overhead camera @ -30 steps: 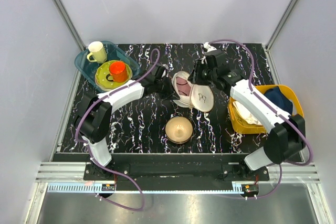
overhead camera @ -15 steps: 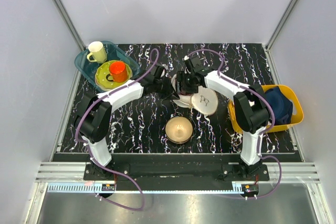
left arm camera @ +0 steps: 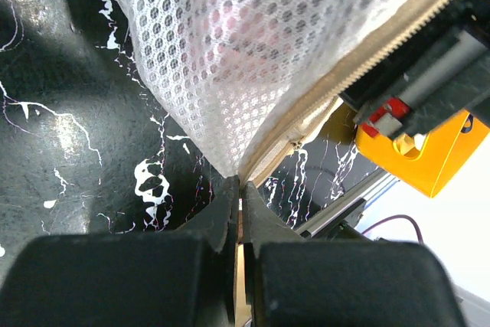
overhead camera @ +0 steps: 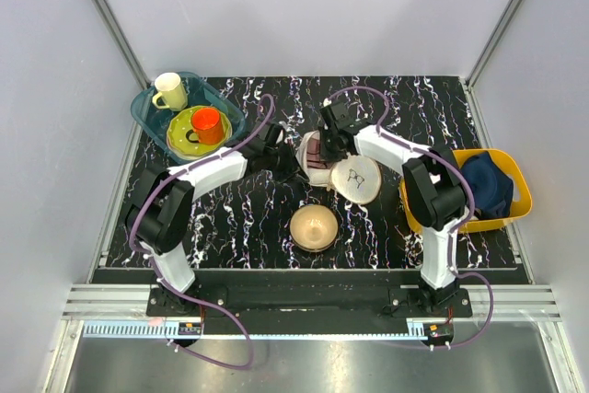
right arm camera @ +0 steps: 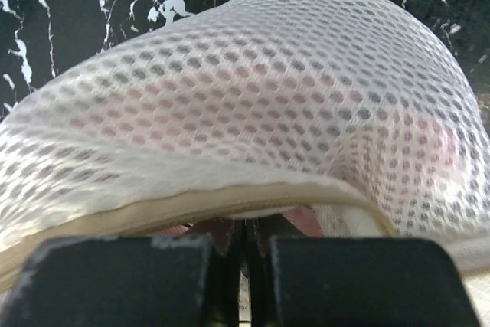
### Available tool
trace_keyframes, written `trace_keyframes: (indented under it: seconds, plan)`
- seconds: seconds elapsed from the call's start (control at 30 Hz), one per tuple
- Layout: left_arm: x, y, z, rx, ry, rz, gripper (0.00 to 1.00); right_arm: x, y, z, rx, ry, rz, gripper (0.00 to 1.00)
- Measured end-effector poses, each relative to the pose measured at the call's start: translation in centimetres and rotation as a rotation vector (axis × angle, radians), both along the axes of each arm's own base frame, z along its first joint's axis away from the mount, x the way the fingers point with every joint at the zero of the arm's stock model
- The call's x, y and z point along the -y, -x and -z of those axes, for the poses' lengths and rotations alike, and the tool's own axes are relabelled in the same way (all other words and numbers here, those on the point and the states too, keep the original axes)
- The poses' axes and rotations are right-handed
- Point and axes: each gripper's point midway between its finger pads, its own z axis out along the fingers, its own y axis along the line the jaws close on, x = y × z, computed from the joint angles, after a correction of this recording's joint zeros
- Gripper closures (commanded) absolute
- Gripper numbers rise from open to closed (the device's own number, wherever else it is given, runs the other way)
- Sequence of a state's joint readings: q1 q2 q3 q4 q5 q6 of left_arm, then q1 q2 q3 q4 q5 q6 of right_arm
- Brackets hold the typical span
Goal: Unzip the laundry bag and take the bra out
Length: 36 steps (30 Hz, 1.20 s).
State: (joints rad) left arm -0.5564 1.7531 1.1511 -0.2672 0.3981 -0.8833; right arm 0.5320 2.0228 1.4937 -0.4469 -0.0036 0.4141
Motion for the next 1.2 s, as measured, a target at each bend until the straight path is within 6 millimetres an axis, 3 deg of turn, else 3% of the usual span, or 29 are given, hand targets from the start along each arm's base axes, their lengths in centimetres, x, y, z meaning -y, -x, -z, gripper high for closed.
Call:
trace_keyframes:
  seconds: [0.13, 0.43, 0.73, 1.03, 1.1, 1.2]
  plan:
    - [-0.3, -0.3, 0.0, 0.000, 0.002, -0.009, 1.00, 0.6, 0.9, -2.1, 0.038, -0.010, -0.013, 1.00]
    - [-1.9, -1.3, 0.0, -0.002, 0.006, -0.051, 1.00, -0.1, 4.1, -12.9, 0.213, -0.237, -0.084, 1.00]
    - [-2.1, -1.0, 0.2, -0.007, -0.008, -0.037, 1.00, -1.3, 6.6, -19.1, 0.258, -0.402, -0.140, 1.00]
    - [-2.1, -1.4, 0.4, -0.012, -0.006, -0.041, 1.00, -1.8, 7.0, -30.5, 0.452, -0.536, -0.191, 1.00]
    - [-2.2, -1.5, 0.6, -0.015, -0.005, -0.042, 1.00, -1.7, 7.2, -32.0, 0.481, -0.547, -0.194, 1.00]
    - [-2.1, -1.6, 0.8, -0.018, -0.002, -0.040, 1.00, -1.3, 7.7, -32.6, 0.492, -0.546, -0.191, 1.00]
